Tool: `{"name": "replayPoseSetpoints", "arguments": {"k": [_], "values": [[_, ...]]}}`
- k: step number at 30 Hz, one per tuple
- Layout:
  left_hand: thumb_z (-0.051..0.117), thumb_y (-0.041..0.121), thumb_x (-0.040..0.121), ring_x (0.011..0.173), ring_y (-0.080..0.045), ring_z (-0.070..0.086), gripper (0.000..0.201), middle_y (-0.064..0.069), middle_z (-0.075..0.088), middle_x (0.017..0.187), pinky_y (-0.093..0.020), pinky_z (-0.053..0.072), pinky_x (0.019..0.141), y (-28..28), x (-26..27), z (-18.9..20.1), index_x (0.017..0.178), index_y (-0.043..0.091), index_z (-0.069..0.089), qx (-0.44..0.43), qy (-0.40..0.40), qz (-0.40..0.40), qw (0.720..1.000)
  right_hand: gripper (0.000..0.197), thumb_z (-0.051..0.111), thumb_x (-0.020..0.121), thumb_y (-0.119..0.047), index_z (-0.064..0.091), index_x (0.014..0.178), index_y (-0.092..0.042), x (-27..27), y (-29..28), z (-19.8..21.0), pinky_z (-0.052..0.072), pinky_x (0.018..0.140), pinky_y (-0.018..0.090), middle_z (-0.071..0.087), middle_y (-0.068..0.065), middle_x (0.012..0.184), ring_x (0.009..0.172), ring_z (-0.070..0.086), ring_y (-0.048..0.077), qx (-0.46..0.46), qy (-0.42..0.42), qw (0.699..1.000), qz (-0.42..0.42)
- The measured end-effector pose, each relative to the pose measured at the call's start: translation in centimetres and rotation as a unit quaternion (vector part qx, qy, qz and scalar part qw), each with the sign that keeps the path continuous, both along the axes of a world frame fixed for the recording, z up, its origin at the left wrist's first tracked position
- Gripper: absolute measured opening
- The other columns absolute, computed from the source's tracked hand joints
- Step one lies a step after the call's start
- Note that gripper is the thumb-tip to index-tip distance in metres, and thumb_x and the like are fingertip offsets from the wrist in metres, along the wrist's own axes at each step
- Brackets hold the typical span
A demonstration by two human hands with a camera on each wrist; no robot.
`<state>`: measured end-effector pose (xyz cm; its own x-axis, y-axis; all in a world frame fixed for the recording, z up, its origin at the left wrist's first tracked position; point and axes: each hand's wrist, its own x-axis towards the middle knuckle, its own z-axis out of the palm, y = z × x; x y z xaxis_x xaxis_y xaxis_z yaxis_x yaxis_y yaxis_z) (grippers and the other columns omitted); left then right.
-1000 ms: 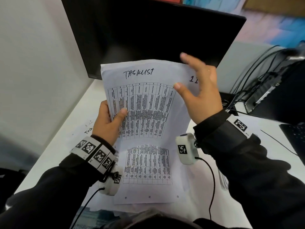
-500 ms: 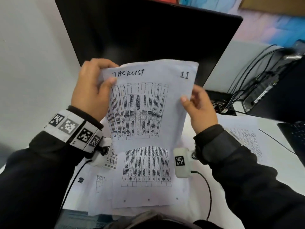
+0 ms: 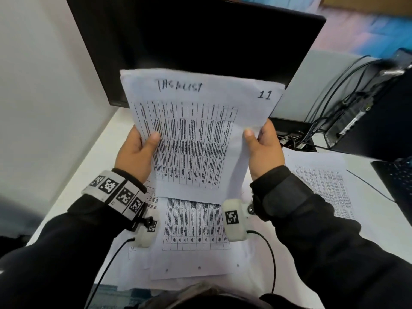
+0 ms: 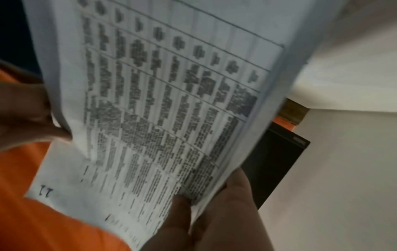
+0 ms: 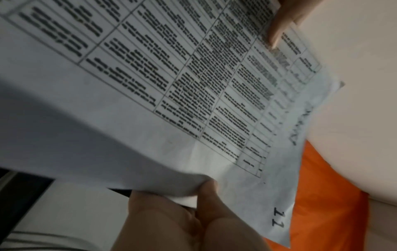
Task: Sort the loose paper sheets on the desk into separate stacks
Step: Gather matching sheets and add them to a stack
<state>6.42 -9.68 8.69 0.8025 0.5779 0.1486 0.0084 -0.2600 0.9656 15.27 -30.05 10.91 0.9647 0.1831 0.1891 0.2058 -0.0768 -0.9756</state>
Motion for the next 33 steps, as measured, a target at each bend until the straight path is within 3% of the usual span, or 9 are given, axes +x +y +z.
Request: {"name": "replayPoseSetpoints", "arguments": {"k": [4,6,8,12,16,19,23,27,33], "values": [[0.039,0.019,0.099,0.08,0.028,0.049,0.021,0.022,0.055,0.102,0.01,0.034,0.065,-1.7,-0.3,1.1,0.118,0.023,0.045,0.023,-0.043,0.042,0.998,0.019,0.042,0.097,-0.008,0.042,0.109,-0.023,-0.8,0.1,0.1,0.047,0.091,0.022,0.055,-0.016,0.099,0.094,0.054,0.0,0.027,-0.024,0.999,-0.012],[0.037,0.019,0.099,0.079,0.029,0.049,0.019,0.026,0.051,0.097,0.007,0.037,0.064,-2.7,-0.7,0.2,0.116,0.026,0.04,0.016,-0.037,0.03,0.999,0.023,0.041,0.098,-0.009,0.037,0.116,-0.023,-1.4,0.0,-1.1,0.045,0.084,0.009,0.053,-0.02,0.101,0.093,0.053,-0.01,0.01,-0.014,1.0,-0.002],[0.037,0.022,0.099,0.085,0.022,0.052,0.025,0.023,0.053,0.102,-0.001,0.042,0.074,-3.1,-1.2,-1.5,0.124,0.019,0.038,0.006,-0.017,0.023,1.0,0.027,0.04,0.098,-0.009,0.037,0.122,-0.022,-1.8,-0.3,-2.9,0.041,0.076,-0.001,0.053,-0.022,0.102,0.089,0.052,-0.016,-0.019,0.019,1.0,0.001],[0.038,0.024,0.098,0.116,-0.006,0.049,0.036,0.009,0.051,0.128,-0.027,0.038,0.098,-3.1,-1.7,-3.3,0.133,0.019,0.033,-0.013,0.027,0.018,0.999,0.034,0.038,0.099,-0.014,0.039,0.134,-0.019,-1.8,0.1,-5.0,0.036,0.078,0.004,0.051,-0.014,0.112,0.087,0.047,-0.015,-0.079,0.089,0.993,0.008],[0.037,0.017,0.099,0.085,0.02,0.052,0.024,0.024,0.055,0.1,-0.003,0.042,0.074,-2.5,-1.5,-3.1,0.122,0.022,0.042,-0.018,0.009,0.045,0.999,0.036,0.036,0.1,-0.013,0.041,0.135,-0.018,-1.7,0.4,-4.6,0.035,0.084,0.006,0.051,-0.013,0.112,0.097,0.048,-0.003,-0.091,0.074,0.993,-0.004],[0.041,0.015,0.098,0.074,0.018,0.056,0.017,0.019,0.057,0.092,-0.002,0.044,0.061,-2.0,-1.8,-3.3,0.111,0.025,0.043,-0.048,-0.006,0.049,0.998,0.03,0.038,0.099,-0.012,0.042,0.128,-0.02,-1.9,-0.2,-5.1,0.04,0.095,0.018,0.054,-0.011,0.109,0.097,0.052,0.0,-0.071,0.079,0.994,-0.019],[0.046,0.02,0.095,0.093,0.014,0.057,0.025,0.021,0.058,0.105,-0.01,0.049,0.077,-3.0,-2.6,-5.5,0.111,0.039,0.043,-0.092,0.027,0.013,0.995,0.034,0.04,0.098,-0.013,0.035,0.131,-0.018,-3.2,-1.0,-7.7,0.044,0.097,0.027,0.053,-0.005,0.115,0.105,0.051,0.012,-0.11,0.159,0.98,0.038],[0.045,0.036,0.094,0.124,-0.019,0.048,0.044,0.0,0.05,0.136,-0.045,0.04,0.105,-3.3,-2.7,-7.0,0.133,0.018,0.037,-0.087,0.077,0.036,0.993,0.031,0.035,0.099,-0.008,0.037,0.129,-0.016,-3.6,-0.5,-8.2,0.04,0.073,0.009,0.054,-0.004,0.109,0.094,0.053,0.01,-0.125,0.163,0.977,0.05],[0.043,0.044,0.091,0.133,-0.024,0.039,0.055,-0.003,0.039,0.146,-0.053,0.035,0.107,-3.7,-2.1,-7.5,0.14,0.025,0.027,-0.08,0.111,0.072,0.988,0.025,0.039,0.096,-0.004,0.042,0.114,-0.021,-3.3,-1.8,-8.1,0.041,0.068,0.0,0.056,-0.018,0.096,0.087,0.051,-0.01,-0.106,0.146,0.984,0.015]]}}
